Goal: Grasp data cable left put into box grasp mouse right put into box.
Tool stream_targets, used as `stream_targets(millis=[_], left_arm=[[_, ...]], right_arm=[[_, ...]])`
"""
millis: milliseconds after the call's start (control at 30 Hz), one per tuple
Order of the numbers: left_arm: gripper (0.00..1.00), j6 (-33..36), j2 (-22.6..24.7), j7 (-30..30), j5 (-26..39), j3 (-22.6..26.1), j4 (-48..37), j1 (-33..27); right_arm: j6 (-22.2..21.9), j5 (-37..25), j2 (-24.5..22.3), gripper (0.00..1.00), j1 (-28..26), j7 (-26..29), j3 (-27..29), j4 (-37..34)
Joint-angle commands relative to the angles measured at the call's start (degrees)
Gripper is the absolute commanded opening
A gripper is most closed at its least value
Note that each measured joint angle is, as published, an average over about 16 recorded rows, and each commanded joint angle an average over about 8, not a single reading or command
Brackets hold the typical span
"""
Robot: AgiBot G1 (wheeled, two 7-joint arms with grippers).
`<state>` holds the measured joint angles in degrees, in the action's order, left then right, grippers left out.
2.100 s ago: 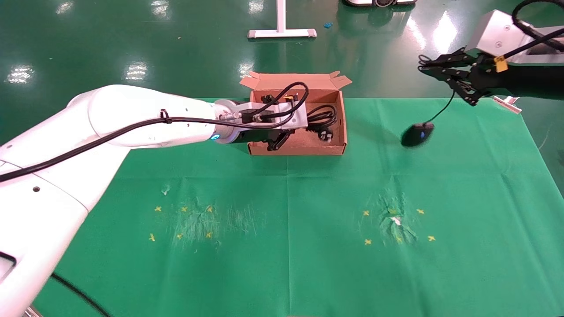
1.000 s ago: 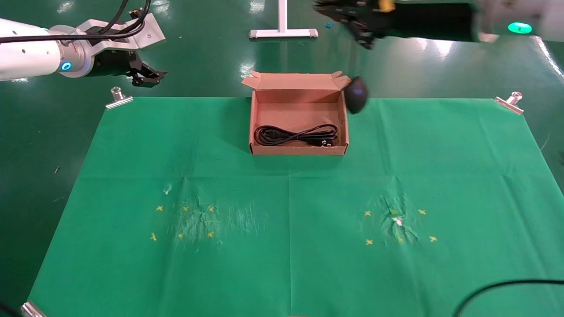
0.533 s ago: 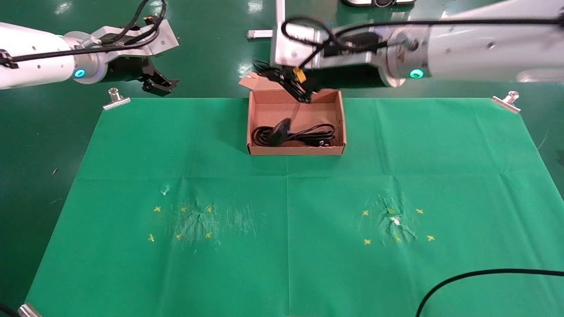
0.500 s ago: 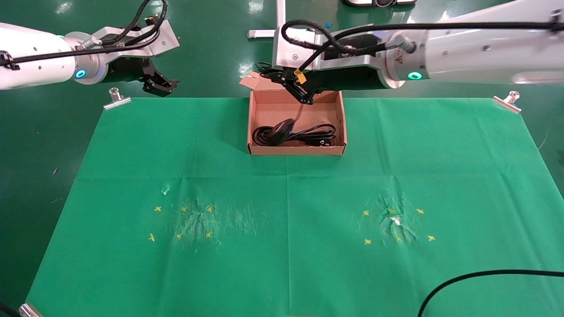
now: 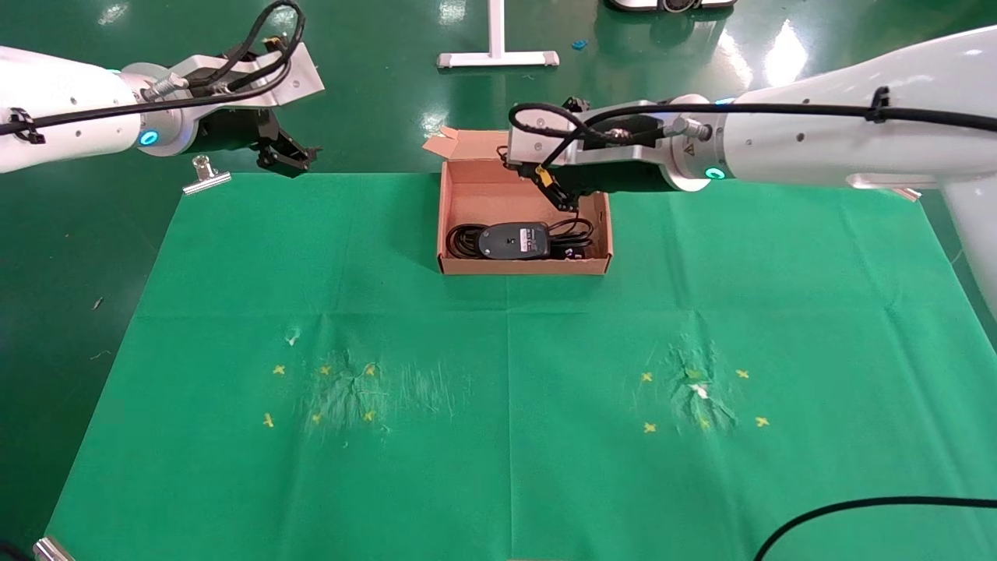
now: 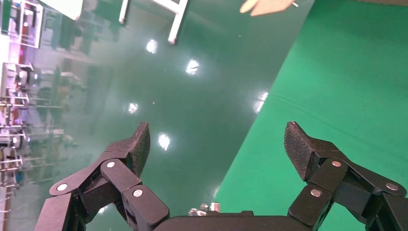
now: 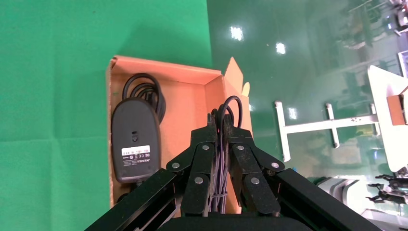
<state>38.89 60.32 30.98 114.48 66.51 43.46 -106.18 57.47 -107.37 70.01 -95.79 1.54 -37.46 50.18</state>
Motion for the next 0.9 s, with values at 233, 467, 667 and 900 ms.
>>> stream_targets(millis=[233,467,667,900], left_arm=[[1.00,0.01,0.16,-0.23,-0.20,-0.08,-0.22,0.02],[1.00,0.01,0.28,-0.38,-0.37,-0.15,-0.39,0.01],[1.00,0.01,0.32,-0.42,-0.42,-0.18,-0.45,0.01],[1.00,0.02,0.31,-0.43,-0.42,-0.17,-0.45,0.01]], right_arm=[[0.14,0.38,-0.30,1.00,-0.14,0.13,0.27,0.52],[0.31,0.68,-0.52,1.00,-0.28,0.20,0.49,0.94],[1.13,2.60,-1.56,1.00,0.64,0.48,1.14,1.70],[4.11,9.56,-5.24,1.00,4.36,1.46,3.39,4.10]])
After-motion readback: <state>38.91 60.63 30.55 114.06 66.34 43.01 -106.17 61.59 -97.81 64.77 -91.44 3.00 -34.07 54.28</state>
